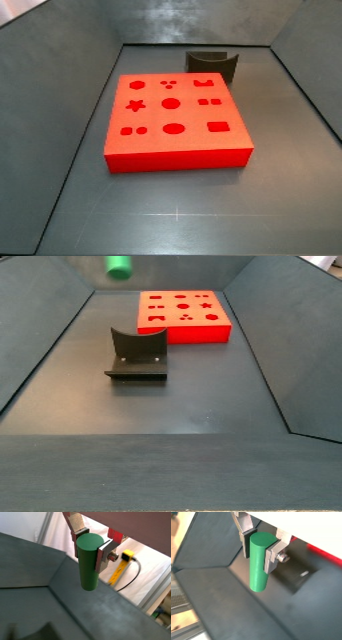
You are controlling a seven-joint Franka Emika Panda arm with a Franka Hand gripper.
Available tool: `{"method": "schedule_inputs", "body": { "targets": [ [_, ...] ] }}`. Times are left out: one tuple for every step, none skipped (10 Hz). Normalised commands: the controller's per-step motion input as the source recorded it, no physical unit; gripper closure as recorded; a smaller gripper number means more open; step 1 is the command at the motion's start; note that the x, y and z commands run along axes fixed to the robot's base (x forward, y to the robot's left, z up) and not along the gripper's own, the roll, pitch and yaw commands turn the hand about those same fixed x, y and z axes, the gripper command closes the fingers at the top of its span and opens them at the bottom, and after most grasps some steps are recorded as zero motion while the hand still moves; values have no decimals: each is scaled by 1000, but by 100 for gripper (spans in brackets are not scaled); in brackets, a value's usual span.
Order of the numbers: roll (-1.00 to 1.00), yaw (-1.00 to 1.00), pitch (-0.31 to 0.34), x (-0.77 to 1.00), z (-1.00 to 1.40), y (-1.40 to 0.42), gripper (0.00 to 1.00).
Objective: Pick up the round object. Move up. Place the round object on the fixture. Regrasp the round object. Move to above the board. Insert the round object.
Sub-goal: Move to above the board.
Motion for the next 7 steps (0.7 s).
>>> {"method": "schedule_inputs", "body": {
  "targets": [
    [-1000,-129,-63,-494,284,-1000,100],
    [-1000,-134,-62,-501,290,-1000,100],
    [-1000,-138,-62,-511,293,-1000,100],
    [-1000,-139,-62,-523,292,-1000,100],
    [-1000,-139,-66,-543,296,-1000,100],
    [-1000,-140,-69,-558,297,-1000,100],
    [-1000,-138,-83,-581,302,-1000,100]
  ]
}}
